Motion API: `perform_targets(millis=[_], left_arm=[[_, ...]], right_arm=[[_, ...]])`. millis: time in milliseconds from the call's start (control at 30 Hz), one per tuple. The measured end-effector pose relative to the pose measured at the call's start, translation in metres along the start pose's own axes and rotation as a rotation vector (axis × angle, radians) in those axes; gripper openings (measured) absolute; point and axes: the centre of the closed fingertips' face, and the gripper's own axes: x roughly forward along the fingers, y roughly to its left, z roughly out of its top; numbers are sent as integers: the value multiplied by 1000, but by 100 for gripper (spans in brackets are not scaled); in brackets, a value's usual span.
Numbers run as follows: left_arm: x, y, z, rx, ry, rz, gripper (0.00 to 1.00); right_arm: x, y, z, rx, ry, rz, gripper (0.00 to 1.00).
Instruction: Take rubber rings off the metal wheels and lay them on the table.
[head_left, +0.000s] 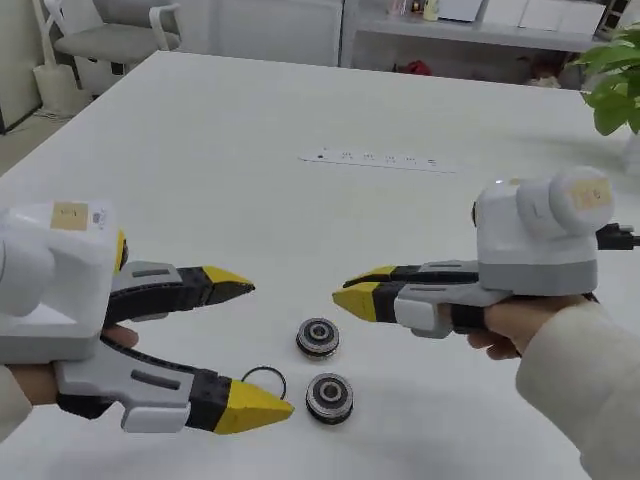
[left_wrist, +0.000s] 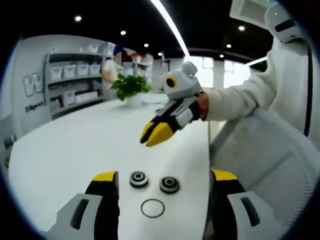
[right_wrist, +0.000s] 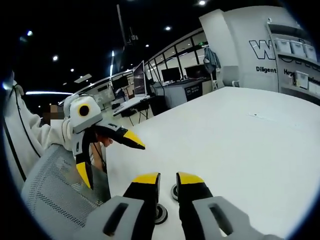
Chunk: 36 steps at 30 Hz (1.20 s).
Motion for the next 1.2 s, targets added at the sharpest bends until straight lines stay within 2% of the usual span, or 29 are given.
perform_targets(millis=[233,367,433,533,600,733,833,900,1033,1133,1200], left_arm=[[4,6,13,22,7,6,76],[15,5,18,54,39,-14,75],[21,5,18,84,68,-20,75],[30,3,20,93,78,-41,74],[36,1,22,104,83,-56,74],[45,-1,29,99,62,-84,73],[50,0,32,110,54,-78,72],[54,2,27,119,61,-69,71],[56,6,8,127,72,-43,71],[56,5,-5,98,64,-42,70],[56,4,-10,83,65,-42,68]], right_arm=[[-13,-7,8,-35,-11,-25,13],[-17,-10,5,-54,7,-23,13],[-18,-12,-1,-64,29,-13,14],[-19,-13,-13,-89,70,4,14],[-19,-16,-19,-79,85,8,14],[-19,-18,-27,-86,115,21,15],[-17,-18,-35,-96,145,36,16],[-17,-17,-41,-108,165,46,17],[-14,-12,-49,-119,187,76,18],[-11,-5,-58,-125,203,124,23],[-8,-1,-68,-138,234,155,25]])
